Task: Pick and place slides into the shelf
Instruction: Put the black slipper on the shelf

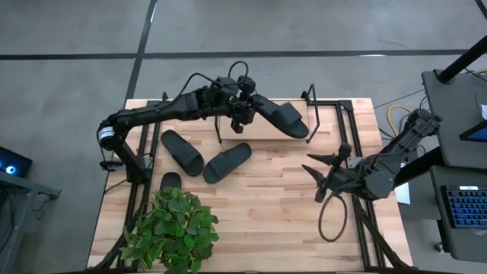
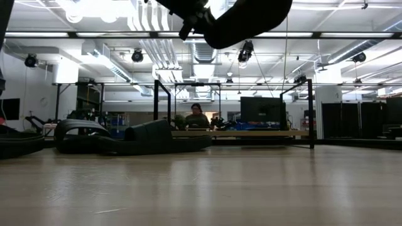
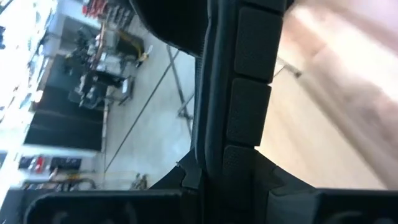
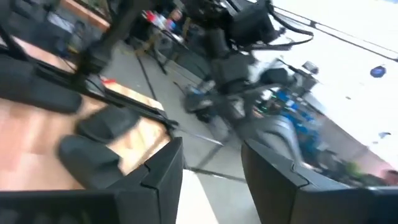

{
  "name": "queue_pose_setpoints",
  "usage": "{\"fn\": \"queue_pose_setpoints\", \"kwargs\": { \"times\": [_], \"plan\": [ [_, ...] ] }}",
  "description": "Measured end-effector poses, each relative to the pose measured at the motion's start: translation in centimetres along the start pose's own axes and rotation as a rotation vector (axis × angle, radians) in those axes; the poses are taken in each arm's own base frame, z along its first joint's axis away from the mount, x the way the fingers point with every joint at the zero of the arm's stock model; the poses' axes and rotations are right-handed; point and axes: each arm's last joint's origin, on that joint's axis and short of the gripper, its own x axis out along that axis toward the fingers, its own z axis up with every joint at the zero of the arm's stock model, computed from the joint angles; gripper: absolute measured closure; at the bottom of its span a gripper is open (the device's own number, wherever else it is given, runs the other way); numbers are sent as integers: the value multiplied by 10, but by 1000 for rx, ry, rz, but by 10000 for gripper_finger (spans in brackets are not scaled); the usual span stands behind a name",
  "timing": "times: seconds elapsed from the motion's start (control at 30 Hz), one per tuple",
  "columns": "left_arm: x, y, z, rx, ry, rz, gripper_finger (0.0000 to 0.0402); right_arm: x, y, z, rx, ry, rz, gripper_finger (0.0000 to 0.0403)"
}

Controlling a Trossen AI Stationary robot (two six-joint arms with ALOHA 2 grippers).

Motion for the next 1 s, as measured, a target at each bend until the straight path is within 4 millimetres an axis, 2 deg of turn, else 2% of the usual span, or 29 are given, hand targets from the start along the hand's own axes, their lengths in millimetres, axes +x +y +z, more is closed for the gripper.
{"fn": "queue_pose_setpoints", "kwargs": {
  "times": [0.2,0.5,0.63,0.77,0.9,1.0],
  "plan": [
    [0,-7,6,18,-36,-55,365,0,-8,5,-100,60,-87,258],
    [-2,-21,22,127,-78,-115,365,-1,-15,12,-93,60,-80,260],
    [-3,-27,33,205,-108,-123,365,-2,-15,9,-91,57,-3,259],
    [-5,-32,42,243,-137,-132,365,-5,-16,7,-45,67,218,259],
    [-6,-34,46,249,-147,-133,365,-4,-13,5,-58,150,222,261],
    [-6,-35,50,252,-158,-130,365,-1,-4,7,-103,163,213,263]
  ]
}}
